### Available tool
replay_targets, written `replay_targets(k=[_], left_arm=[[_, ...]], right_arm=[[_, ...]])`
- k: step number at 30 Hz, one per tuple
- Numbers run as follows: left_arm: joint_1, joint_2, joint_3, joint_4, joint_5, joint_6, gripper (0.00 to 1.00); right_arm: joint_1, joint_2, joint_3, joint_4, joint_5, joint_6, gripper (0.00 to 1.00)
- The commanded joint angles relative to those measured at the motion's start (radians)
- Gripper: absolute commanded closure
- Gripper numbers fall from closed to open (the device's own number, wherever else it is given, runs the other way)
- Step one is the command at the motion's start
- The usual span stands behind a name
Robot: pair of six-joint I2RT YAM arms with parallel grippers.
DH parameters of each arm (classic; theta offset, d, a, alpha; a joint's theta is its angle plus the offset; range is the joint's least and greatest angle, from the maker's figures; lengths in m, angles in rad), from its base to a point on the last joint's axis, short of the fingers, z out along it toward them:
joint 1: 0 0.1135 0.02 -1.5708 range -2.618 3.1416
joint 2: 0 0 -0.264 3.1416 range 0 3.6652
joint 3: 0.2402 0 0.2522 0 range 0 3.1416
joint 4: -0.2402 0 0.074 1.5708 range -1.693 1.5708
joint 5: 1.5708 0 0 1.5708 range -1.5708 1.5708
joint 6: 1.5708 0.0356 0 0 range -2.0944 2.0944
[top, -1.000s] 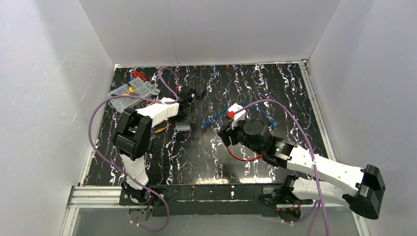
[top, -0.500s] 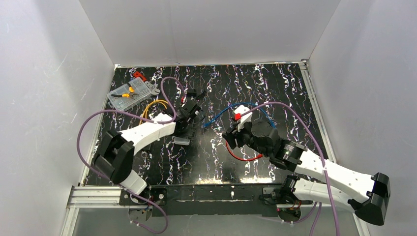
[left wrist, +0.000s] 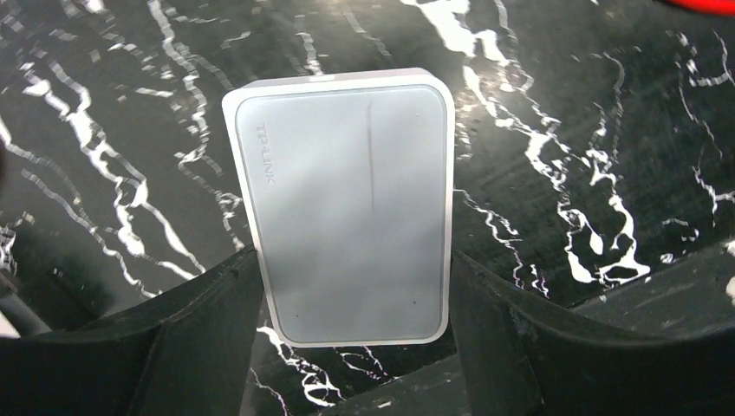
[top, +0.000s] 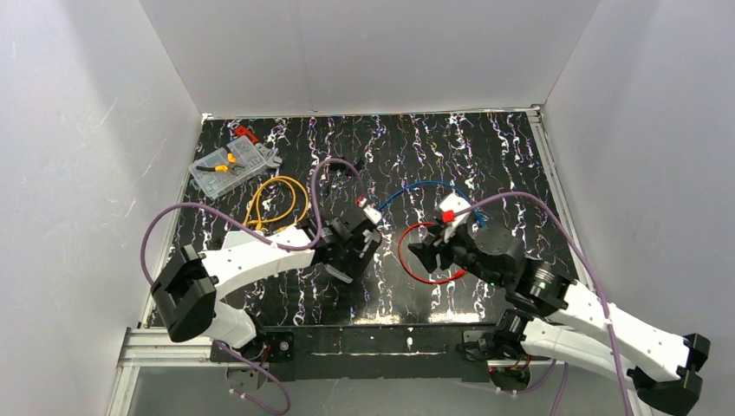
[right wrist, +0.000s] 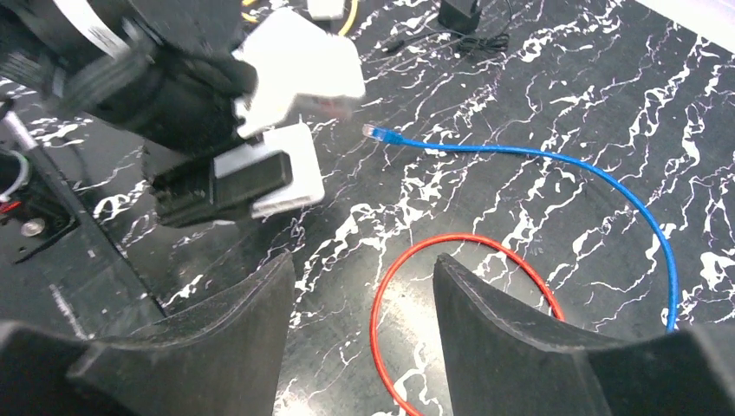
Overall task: Insert the plug into the switch port
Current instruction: Adjust the switch port at the center of the board.
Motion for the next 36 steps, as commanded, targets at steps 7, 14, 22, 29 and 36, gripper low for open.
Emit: replay_targets(k=[7, 14, 22, 29, 36], left_arm=[[-0.112, 0.186, 0.066, 0.092, 0.015, 0.181, 1.0], [-0.127, 0.23, 0.046, 0.179, 0.106, 0.224, 0.87], [-0.131, 0.231, 0.03, 0.187, 0.063, 0.248, 0.31], [-0.13, 0.157, 0.032, 0.169, 0.017, 0.256, 0.02], [-0.149, 0.031, 0.003, 0.151, -0.028, 0.183, 0.02]], right_arm=[[-0.001, -0.237, -0.042, -0.134, -0.185, 0.009, 0.34], [-0.001, -0.271, -0.032, -0.21, -0.196, 0.034, 0.34], [-0.001, -0.254, -0.021, -0.226, -0.192, 0.032, 0.34], [0.0, -0.253, -0.014, -0.231, -0.181, 0.031, 0.34], [-0.001, -0.258, -0.003, -0.248, -0.163, 0.029, 0.34]])
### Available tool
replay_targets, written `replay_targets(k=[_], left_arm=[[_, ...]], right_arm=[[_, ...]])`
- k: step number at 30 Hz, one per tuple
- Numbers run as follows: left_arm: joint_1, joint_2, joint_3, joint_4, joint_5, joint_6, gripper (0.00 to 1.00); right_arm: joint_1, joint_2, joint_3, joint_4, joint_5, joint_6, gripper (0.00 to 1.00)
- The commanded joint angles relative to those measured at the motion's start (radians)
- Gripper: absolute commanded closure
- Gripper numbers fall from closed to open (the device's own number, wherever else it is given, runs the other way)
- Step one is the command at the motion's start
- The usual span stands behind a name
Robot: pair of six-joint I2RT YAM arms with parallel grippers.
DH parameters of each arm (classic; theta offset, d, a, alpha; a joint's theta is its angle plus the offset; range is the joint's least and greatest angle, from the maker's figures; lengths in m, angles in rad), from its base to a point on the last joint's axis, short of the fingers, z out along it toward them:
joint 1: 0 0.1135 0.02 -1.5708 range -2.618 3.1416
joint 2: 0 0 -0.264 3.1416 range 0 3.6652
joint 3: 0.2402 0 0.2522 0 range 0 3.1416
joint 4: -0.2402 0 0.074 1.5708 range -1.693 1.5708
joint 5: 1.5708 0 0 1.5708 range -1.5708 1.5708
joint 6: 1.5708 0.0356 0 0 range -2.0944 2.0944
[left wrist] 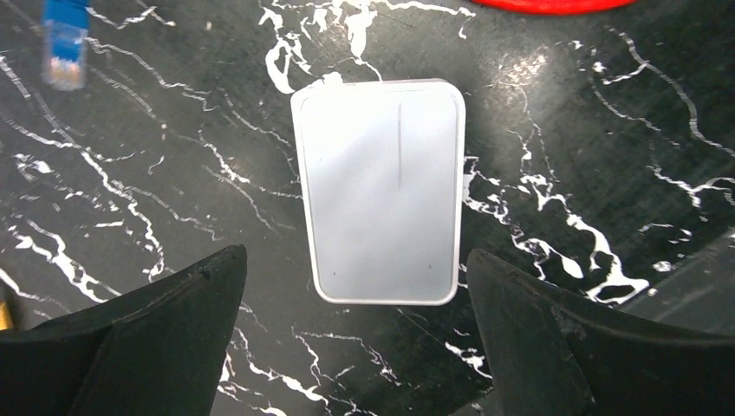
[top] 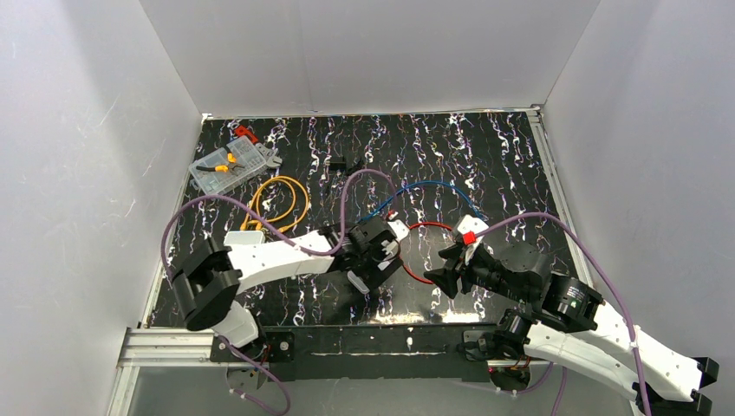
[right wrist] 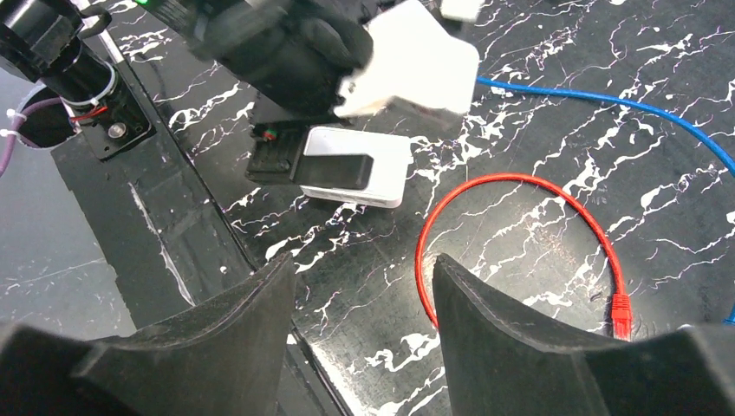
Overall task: Insert the plug into the switch port
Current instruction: Adjust the switch port at the center of the board, then move the switch port to the center of the board.
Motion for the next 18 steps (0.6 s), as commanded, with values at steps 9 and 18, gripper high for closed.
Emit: replay_targets(k=[9, 18], left_arm=[[-0.056, -0.191, -0.023, -0.153, -0.033, -0.363, 0.02], [-0.086, -0.273, -0.174, 0.117, 0.351, -0.578, 0.02]], right_arm=[[0.0, -0.006, 0.034, 0.004, 0.045, -0.014, 0.34], [0.0, -0.009, 0.034, -0.001, 0.05, -0.01, 0.34]])
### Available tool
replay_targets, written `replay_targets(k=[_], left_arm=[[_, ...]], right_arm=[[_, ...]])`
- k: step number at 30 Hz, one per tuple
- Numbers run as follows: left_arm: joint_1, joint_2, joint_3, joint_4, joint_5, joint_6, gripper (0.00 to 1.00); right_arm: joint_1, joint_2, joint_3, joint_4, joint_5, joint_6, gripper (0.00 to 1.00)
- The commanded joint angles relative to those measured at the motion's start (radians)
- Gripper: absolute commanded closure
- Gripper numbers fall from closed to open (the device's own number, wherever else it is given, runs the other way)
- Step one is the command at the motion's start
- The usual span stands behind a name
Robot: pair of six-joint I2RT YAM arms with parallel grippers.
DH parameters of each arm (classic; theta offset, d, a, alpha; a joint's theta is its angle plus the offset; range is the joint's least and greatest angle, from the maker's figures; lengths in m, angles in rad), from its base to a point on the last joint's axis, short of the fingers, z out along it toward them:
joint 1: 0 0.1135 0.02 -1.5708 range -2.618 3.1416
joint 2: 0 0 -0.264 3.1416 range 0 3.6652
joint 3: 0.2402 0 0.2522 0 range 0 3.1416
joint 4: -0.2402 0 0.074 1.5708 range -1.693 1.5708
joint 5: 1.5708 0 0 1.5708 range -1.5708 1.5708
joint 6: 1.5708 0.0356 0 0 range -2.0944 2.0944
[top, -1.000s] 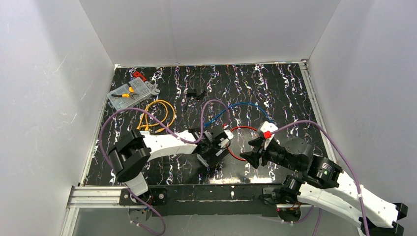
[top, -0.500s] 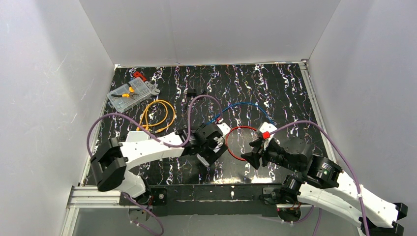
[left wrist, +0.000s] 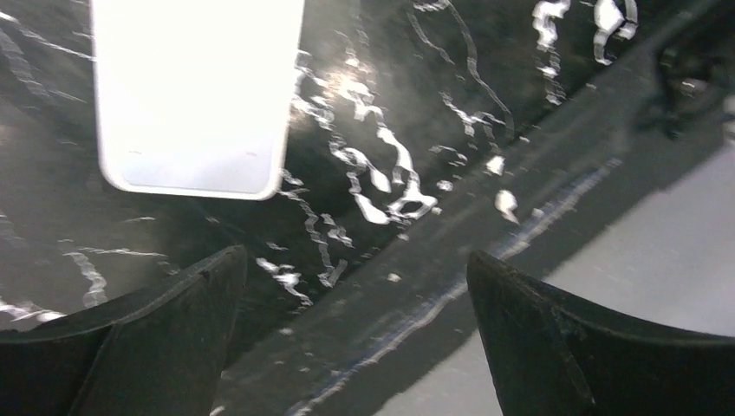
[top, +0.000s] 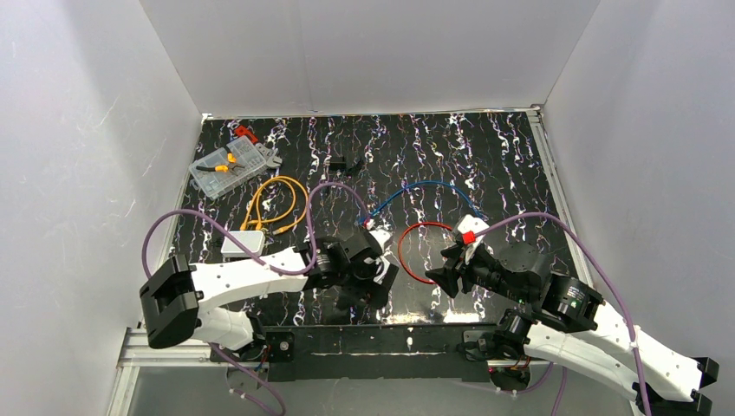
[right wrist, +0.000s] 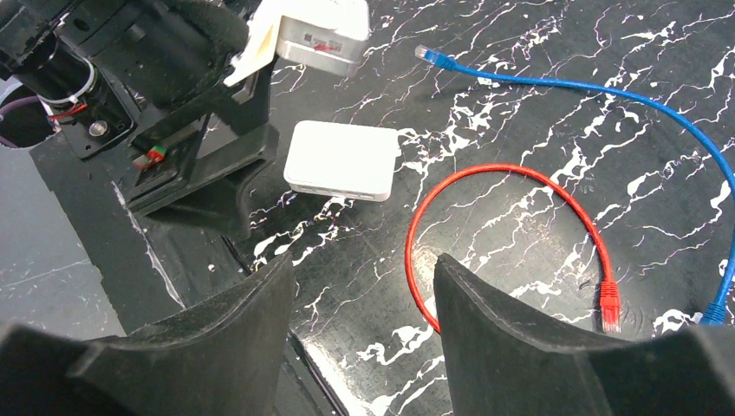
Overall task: Insert the plug into the switch port
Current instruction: Move the switch port to the center of the board.
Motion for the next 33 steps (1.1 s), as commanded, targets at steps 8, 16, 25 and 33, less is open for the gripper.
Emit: replay_targets(k=[8, 16, 25, 33], left_arm=[[-0.023, 0.007, -0.116, 0.363, 0.362, -0.192, 0.02], [-0.023, 0.106, -0.065, 0.383, 0.298, -0.157, 0.02], [-0.023, 0.174, -0.054, 0.312, 0.143, -0.106, 0.02], [-0.018, 0.19, -0.082, 0.302, -0.016, -0.047, 0.02]], right_arm=[[-0.001, -0.007, 0.037, 0.016, 0.022, -0.008, 0.33], [-0.001, -0.013, 0.04, 0.009, 0.015, -0.002, 0.33], [0.0, -0.013, 0.04, 0.006, 0.011, 0.008, 0.33], [-0.001, 0.015, 0.041, 0.028, -0.008, 0.0, 0.33]])
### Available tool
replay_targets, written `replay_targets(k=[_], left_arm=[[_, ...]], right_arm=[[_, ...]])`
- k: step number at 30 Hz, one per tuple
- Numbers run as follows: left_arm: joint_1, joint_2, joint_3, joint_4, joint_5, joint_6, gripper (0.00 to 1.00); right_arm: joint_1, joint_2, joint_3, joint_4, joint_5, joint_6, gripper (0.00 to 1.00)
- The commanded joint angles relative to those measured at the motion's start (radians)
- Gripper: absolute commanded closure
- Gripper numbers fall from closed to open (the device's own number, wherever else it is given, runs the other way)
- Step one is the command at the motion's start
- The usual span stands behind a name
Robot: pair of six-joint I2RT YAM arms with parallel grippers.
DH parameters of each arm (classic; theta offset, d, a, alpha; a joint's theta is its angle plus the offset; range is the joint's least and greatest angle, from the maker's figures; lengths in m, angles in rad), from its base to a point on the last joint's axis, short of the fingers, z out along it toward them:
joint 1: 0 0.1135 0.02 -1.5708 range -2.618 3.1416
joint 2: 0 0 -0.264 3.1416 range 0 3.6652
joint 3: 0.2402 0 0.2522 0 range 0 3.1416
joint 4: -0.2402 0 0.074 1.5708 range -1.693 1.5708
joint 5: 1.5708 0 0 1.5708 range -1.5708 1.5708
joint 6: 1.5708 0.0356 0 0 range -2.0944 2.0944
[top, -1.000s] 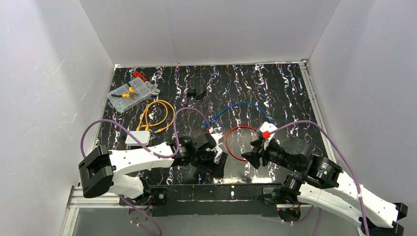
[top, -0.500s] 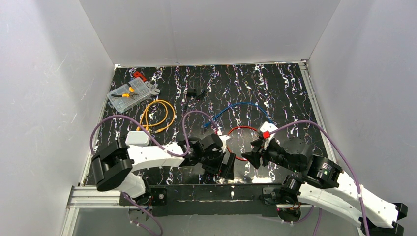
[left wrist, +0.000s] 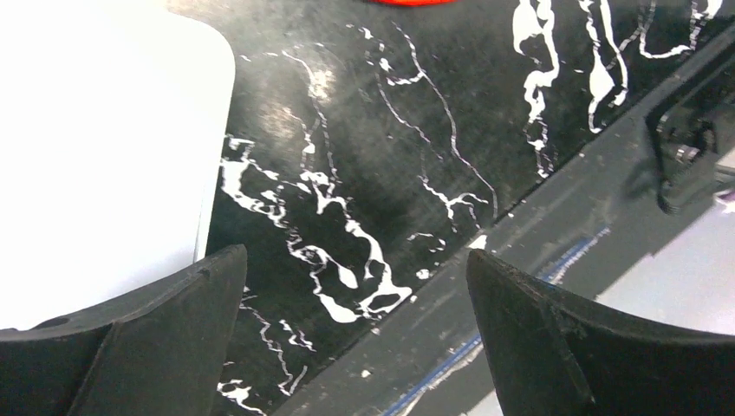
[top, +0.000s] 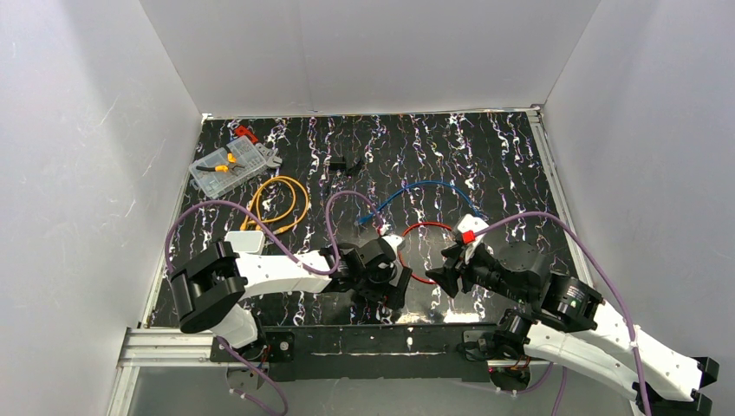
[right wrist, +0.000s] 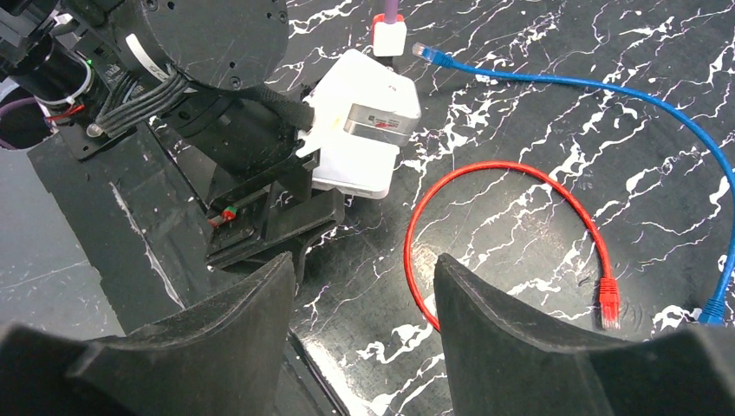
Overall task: Insert the plug into the switch port
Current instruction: Move the switch port to the center of the board.
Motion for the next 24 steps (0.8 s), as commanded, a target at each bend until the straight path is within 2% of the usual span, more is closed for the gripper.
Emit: replay_targets(k=[1, 10, 19, 24], left_arm=[[0.002, 0.015, -0.006, -0.035, -0.134, 0.057, 0.02], [0.071, -0.003, -0.049, -0.011, -0.239, 0.082, 0.02], [0.237, -0.031, -0.093, 0.069, -0.179, 0.092, 0.02], [0.287, -0.04, -0.089, 0.09, -0.156, 0.119, 0.02]], right_arm=[[-0.001, 0.018, 0.039, 0.035, -0.02, -0.006, 0.33], [-0.001, 0.04, 0.027, 0.049, -0.005, -0.014, 0.33], [-0.001, 0.07, 0.011, 0.061, 0.006, 0.001, 0.33], [-0.001, 0.105, 0.0, 0.114, 0.036, 0.003, 0.33]])
